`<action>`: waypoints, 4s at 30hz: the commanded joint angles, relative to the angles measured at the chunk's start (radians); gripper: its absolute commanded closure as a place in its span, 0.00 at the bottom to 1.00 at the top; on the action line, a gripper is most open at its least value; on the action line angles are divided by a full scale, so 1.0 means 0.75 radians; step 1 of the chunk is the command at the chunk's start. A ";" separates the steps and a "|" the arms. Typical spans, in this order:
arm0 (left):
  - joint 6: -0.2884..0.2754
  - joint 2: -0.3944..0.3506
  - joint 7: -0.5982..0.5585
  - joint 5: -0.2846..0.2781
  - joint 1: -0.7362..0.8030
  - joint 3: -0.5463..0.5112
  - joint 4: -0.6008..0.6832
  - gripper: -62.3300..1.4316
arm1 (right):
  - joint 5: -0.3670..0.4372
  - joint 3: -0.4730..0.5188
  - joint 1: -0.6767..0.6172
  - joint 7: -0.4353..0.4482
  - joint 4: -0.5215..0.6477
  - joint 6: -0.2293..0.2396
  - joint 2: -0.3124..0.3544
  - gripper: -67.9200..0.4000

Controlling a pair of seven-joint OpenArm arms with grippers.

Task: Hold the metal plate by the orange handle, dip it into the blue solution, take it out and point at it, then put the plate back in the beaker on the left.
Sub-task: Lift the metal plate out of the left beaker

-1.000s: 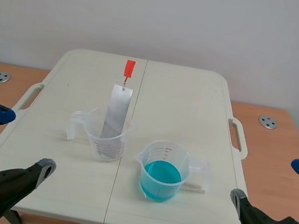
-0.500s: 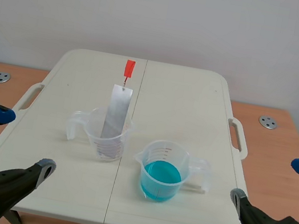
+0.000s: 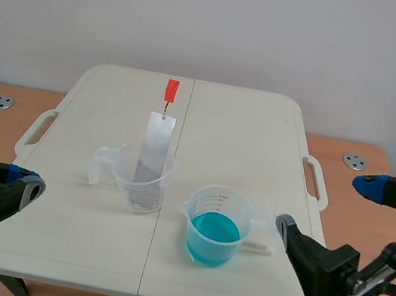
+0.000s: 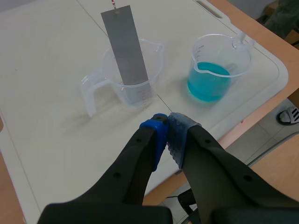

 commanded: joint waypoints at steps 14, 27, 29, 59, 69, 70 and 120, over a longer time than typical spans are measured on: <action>0.243 -0.048 -0.017 0.135 0.589 -0.106 0.016 0.95 | 0.020 -0.241 0.429 0.010 -0.234 0.006 -0.118 0.02; 0.257 -0.041 0.125 0.164 0.746 -0.150 -0.007 0.95 | 0.101 -0.412 0.834 -0.066 -0.516 0.073 -0.258 0.02; 0.257 -0.041 0.126 0.164 0.746 -0.150 -0.009 0.95 | 0.101 -0.435 0.893 -0.069 -0.569 0.080 -0.276 0.02; 0.256 -0.042 0.141 0.163 0.746 -0.150 -0.009 0.95 | 0.148 -0.603 1.534 -0.297 -1.252 0.242 -0.630 0.02; 0.256 -0.042 0.141 0.163 0.746 -0.150 -0.009 0.95 | 0.211 -0.603 1.652 -0.331 -1.463 0.291 -0.730 0.02; 0.256 -0.042 0.141 0.163 0.746 -0.150 -0.009 0.95 | 0.211 -0.603 1.660 -0.331 -1.481 0.301 -0.739 0.02; 0.251 -0.048 0.141 0.163 0.746 -0.150 -0.009 0.95 | 0.239 -0.603 1.695 -0.365 -1.570 0.398 -0.776 0.97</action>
